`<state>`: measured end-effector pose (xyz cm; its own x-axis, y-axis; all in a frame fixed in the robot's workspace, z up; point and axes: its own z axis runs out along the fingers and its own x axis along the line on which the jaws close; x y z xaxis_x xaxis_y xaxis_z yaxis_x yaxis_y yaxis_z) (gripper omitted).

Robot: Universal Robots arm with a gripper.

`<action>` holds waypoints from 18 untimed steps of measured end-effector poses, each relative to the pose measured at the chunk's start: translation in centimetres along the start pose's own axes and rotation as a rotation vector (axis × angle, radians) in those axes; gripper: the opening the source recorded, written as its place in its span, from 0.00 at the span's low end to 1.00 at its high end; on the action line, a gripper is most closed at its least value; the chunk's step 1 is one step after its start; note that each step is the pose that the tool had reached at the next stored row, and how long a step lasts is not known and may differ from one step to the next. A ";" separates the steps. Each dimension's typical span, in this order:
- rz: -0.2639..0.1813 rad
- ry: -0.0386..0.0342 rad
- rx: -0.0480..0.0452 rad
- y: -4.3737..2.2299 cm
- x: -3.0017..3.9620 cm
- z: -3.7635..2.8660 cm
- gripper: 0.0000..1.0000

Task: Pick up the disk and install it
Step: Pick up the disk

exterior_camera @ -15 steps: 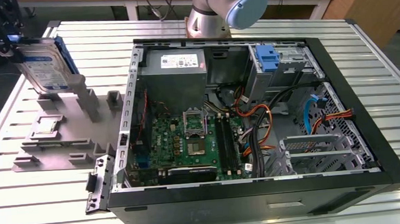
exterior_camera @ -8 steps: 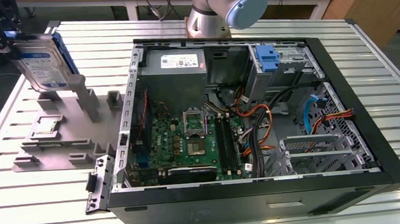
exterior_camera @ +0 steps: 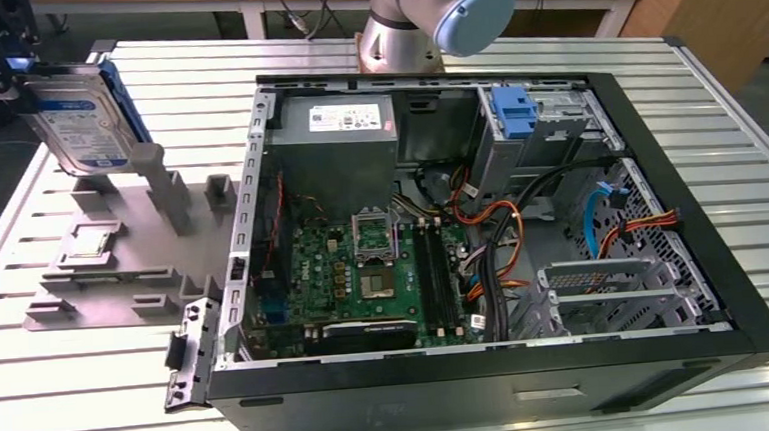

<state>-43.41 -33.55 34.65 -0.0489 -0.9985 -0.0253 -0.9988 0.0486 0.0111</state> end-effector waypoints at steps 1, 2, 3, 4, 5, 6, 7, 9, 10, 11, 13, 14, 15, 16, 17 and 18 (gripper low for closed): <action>0.000 0.0000 -0.0001 0.00 0.00 -0.03 0.37; 0.000 0.0001 0.0000 0.00 0.00 -0.05 0.37; 0.000 0.0000 0.0000 0.00 0.00 -0.07 0.37; 0.000 -0.0001 0.0002 0.00 0.00 -0.08 0.37; 0.000 0.0000 0.0002 0.00 0.00 -0.09 0.37; 0.000 0.0001 -0.0001 0.00 0.00 -0.14 0.37; 0.000 0.0001 -0.0002 0.00 0.00 -0.18 0.37; 0.000 -0.0001 0.0001 0.00 -0.01 -0.21 0.37; 0.000 0.0000 0.0000 0.00 -0.01 -0.25 0.37; 0.000 0.0000 0.0000 0.00 -0.01 -0.28 0.37; 0.000 -0.0002 0.0003 0.00 -0.01 -0.29 0.37; 0.000 -0.0001 0.0001 0.00 -0.01 -0.32 0.37; 0.000 0.0000 -0.0001 0.00 -0.01 -0.36 0.37; 0.000 -0.0001 0.0000 0.00 -0.01 -0.37 0.37; 0.000 -0.0003 0.0001 0.01 -0.01 -0.39 0.37; 0.000 -0.0004 0.0001 0.00 -0.01 -0.40 0.37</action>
<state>-43.41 -33.55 35.04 -0.0489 -0.9985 -0.0257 -0.9988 0.0486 0.0109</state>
